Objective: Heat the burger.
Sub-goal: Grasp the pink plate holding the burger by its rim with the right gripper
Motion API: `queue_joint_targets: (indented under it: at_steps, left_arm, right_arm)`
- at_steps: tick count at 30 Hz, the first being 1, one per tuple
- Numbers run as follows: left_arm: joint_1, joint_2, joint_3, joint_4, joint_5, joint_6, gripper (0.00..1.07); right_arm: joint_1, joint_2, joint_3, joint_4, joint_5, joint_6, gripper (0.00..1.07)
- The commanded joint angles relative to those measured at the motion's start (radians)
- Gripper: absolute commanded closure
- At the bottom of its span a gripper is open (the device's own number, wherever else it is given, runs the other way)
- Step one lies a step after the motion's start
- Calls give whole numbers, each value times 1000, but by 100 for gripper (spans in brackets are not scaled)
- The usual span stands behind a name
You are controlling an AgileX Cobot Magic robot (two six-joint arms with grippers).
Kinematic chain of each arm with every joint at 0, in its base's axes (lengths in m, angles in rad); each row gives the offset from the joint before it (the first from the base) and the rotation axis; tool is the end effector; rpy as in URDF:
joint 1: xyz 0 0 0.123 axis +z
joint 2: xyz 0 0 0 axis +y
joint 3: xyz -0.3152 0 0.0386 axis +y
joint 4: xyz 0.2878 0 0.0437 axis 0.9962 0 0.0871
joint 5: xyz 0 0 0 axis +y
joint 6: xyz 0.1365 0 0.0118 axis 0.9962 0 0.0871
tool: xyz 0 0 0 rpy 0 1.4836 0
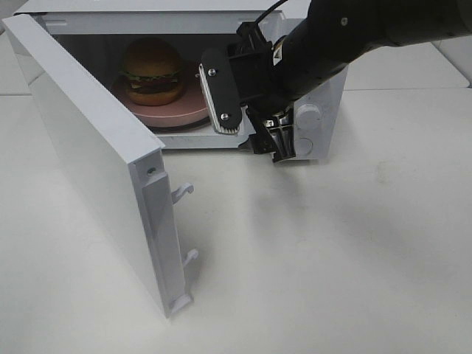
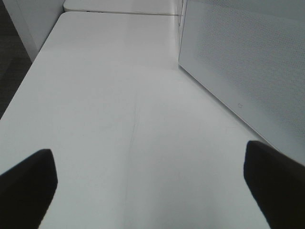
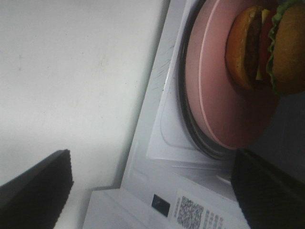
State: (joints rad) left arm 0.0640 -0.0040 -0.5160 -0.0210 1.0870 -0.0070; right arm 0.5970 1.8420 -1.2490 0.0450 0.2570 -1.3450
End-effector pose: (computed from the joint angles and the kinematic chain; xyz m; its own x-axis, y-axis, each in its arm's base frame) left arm 0.0342 -0.0004 0.2779 -0.4597 -0.0463 -0.8869 -0.0552 0.9982 -0.0235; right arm 0.3991 0.2732 0.1970 0.3964 -0.8960 -0.2000 -0.7021 -0.1555 -0.6949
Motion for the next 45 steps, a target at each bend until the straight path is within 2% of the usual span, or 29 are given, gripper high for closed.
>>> queue_joint_targets:
  at_steps: [1,21,30,45]
  left_arm:
    - [2,-6,0,-2,-14,0,7]
    - [2,-6,0,-2,-14,0,7]
    - [2,-6,0,-2,-14,0,7]
    - [2,-6,0,-1,-14,0,7]
  right_arm:
    - [12,23,-31,-9,-10,31,20]
    - [35,223,-268,-57,25,217,20]
    - [33,290,-314,-54,28,243,20]
    - [33,399,-483,-55,111,265,22]
